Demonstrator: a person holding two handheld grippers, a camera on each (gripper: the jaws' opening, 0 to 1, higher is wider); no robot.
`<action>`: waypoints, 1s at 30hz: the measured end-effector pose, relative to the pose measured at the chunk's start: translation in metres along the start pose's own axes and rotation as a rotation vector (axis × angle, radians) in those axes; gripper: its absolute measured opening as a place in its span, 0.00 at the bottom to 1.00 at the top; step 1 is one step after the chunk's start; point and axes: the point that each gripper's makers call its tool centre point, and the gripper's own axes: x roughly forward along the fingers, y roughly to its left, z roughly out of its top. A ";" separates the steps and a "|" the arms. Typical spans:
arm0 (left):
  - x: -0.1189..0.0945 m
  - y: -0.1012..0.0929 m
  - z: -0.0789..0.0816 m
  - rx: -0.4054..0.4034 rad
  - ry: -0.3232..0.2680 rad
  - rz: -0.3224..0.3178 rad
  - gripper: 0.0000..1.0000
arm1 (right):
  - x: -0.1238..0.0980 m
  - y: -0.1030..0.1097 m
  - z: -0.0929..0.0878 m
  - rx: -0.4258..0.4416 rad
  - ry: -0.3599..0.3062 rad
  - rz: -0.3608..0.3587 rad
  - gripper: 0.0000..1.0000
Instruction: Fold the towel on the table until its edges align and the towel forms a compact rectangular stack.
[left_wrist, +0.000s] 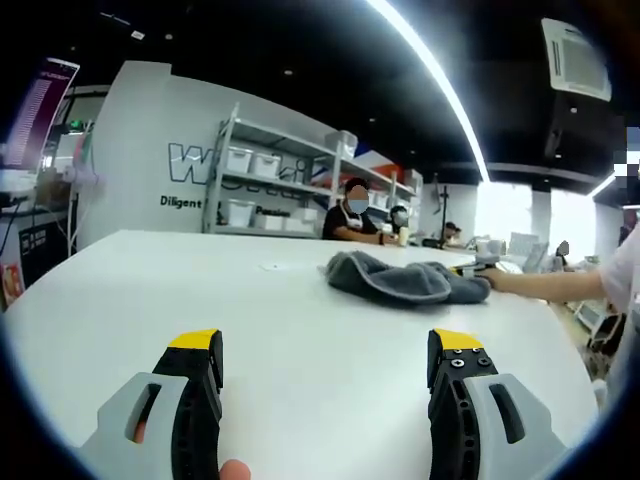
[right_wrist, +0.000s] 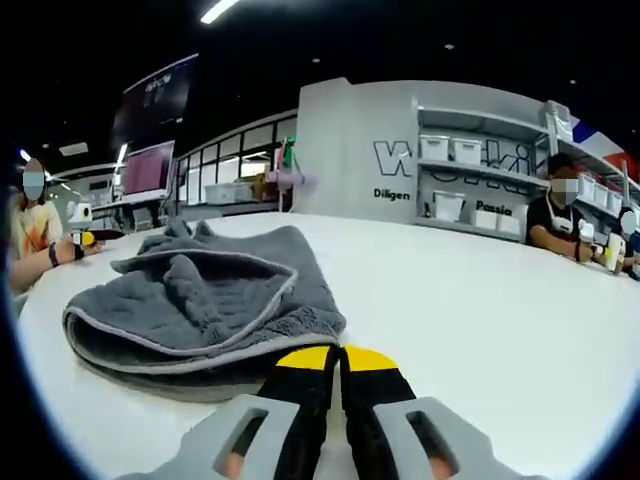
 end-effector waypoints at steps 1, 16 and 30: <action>0.000 0.001 0.000 -0.001 -0.001 -0.001 0.82 | 0.005 -0.001 0.001 -0.002 -0.001 0.007 0.00; 0.000 0.004 0.004 -0.024 -0.017 -0.008 0.82 | 0.134 0.042 0.038 -0.058 -0.020 0.221 0.00; 0.001 0.004 0.003 -0.033 -0.023 -0.009 0.81 | 0.245 0.078 0.070 -0.139 -0.034 0.516 0.00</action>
